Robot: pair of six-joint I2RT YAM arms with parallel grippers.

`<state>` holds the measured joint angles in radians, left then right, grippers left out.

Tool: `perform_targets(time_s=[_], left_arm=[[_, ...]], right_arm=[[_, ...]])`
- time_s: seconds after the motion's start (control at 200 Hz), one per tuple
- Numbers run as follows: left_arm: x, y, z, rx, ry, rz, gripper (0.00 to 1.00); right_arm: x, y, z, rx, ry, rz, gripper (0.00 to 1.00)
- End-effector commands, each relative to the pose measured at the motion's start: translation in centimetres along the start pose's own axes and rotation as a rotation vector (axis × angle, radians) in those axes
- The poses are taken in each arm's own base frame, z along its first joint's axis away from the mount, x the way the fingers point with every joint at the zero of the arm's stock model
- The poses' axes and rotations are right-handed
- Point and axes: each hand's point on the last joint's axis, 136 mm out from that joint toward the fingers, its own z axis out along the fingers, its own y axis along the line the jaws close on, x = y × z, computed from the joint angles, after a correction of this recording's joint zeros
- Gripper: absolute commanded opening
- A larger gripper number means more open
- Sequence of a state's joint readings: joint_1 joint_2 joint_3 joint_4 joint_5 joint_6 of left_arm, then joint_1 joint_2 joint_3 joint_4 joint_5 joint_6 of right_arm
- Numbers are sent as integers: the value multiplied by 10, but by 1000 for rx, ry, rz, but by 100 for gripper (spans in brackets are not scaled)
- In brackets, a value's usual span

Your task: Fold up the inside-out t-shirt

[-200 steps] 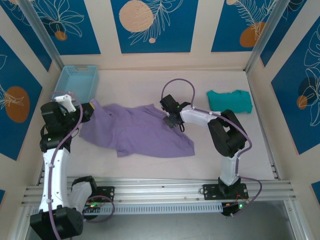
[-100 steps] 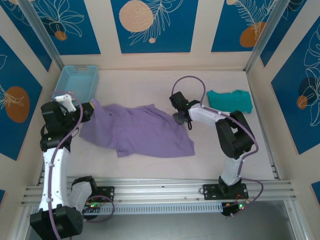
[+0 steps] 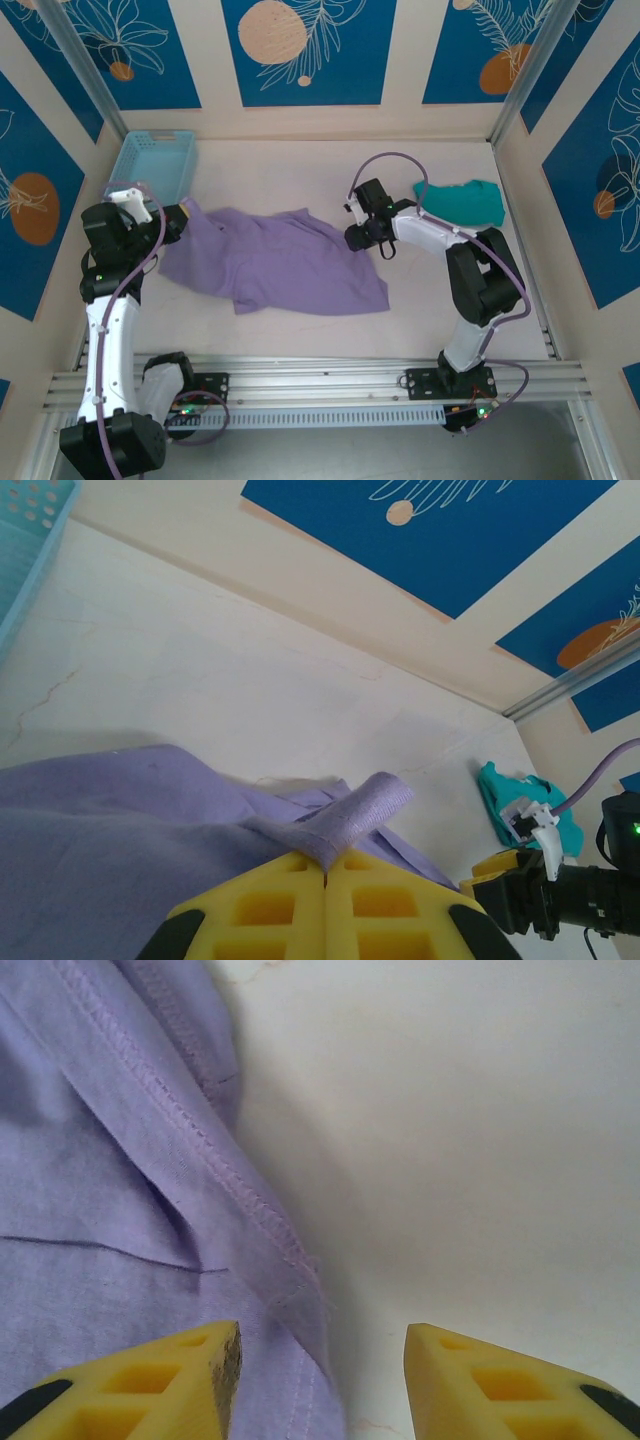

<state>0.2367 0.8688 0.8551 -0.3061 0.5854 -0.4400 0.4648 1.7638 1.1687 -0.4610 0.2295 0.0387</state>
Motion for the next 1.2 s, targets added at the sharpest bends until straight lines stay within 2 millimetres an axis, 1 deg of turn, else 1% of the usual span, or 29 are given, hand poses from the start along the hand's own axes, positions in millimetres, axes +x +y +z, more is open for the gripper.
perform_targets(time_s=[0.0,0.25,0.32,0.37,0.445,0.55,0.61,0.655,0.715,0.805,0.9,1.065,1.12,1.195], left_arm=[[-7,-7,-2,33,-19,9,0],[-6,-7,-3,34,-19,10,0],[-6,-7,-2,34,-19,8,0],[-7,-6,-2,33,-20,8,0],[-6,-7,-2,35,-20,8,0],[-6,-6,-2,31,-19,10,0],[-6,-6,-2,32,-19,11,0],[-7,-6,-2,32,-20,10,0],[-7,-6,-2,32,-20,8,0],[-7,-7,-2,34,-22,8,0],[-8,-7,-2,38,-27,4,0],[-10,-9,-1,48,-33,0,0],[-10,-9,-1,51,-33,-2,0],[-11,-11,-2,55,-33,-2,0]], right_arm=[[5,9,7,-63,38,-21,47],[7,8,18,-54,69,-32,46],[5,6,20,-49,70,-31,43],[3,5,21,-46,68,-27,39],[2,5,23,-52,66,-26,29],[-2,8,21,-87,55,-11,12],[-5,10,14,-121,33,11,5],[-8,10,5,-149,12,34,2],[-13,11,-11,-195,-33,62,0],[-19,13,-36,-293,-102,115,0],[-20,16,-57,-389,-150,158,0],[-16,15,-81,-490,-209,211,0],[-14,12,-84,-503,-213,232,0],[-6,10,-84,-499,-185,256,0]])
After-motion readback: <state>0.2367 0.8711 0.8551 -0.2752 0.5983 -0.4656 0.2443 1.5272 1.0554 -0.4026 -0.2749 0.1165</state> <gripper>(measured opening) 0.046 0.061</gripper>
